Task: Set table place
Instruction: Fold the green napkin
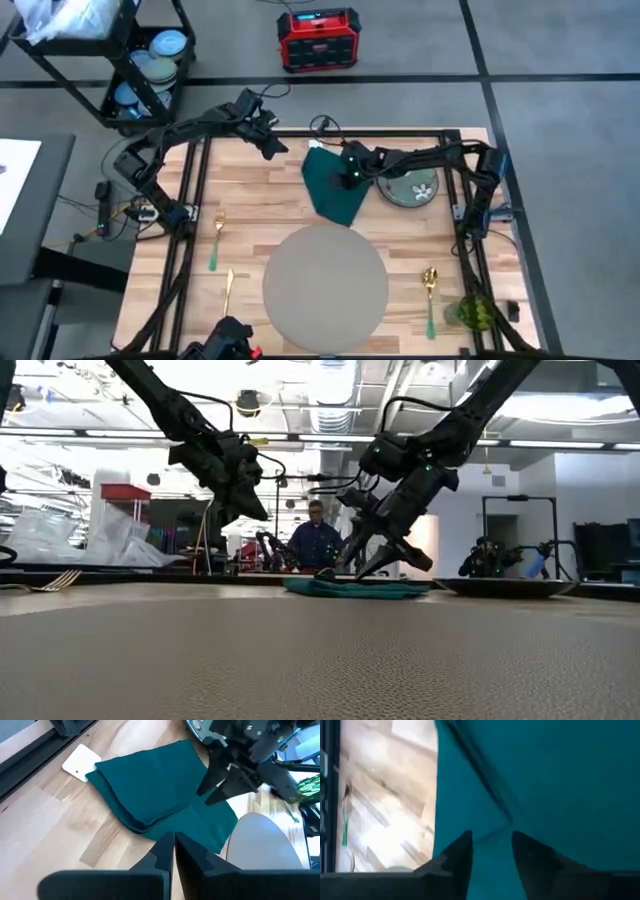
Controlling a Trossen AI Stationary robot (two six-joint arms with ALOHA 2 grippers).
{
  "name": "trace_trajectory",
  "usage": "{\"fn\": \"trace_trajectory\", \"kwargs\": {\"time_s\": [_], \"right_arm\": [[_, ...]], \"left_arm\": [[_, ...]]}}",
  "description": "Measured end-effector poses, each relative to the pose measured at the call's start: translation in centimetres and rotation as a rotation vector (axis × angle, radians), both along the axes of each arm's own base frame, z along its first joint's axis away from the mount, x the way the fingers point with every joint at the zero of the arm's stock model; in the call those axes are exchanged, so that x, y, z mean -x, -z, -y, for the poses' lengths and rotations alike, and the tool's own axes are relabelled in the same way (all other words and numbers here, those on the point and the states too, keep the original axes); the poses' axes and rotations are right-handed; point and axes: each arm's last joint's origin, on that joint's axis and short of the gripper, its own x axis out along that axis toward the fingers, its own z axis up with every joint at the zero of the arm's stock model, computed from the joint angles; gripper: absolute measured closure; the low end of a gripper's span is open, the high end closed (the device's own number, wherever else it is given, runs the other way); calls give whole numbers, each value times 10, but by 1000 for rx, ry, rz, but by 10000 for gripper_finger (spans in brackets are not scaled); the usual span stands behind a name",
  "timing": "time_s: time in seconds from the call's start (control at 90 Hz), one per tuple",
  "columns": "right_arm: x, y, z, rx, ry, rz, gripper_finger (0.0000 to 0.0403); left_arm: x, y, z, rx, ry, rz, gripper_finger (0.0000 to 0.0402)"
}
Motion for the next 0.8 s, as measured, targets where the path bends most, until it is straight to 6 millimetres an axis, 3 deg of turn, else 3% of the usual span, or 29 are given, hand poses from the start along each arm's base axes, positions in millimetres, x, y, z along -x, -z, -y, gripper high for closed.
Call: {"fn": "trace_trajectory", "kwargs": {"time_s": [0.178,0.544,0.8], "right_arm": [[1,0,2,2,7,5,248],[-2,0,1,11,17,14,266],[-35,15,3,-66,-82,31,266]], "left_arm": [[0,0,0,10,-8,-1,402],[0,0,0,22,-19,-1,402],[1,4,7,75,-5,-51,402]]}}
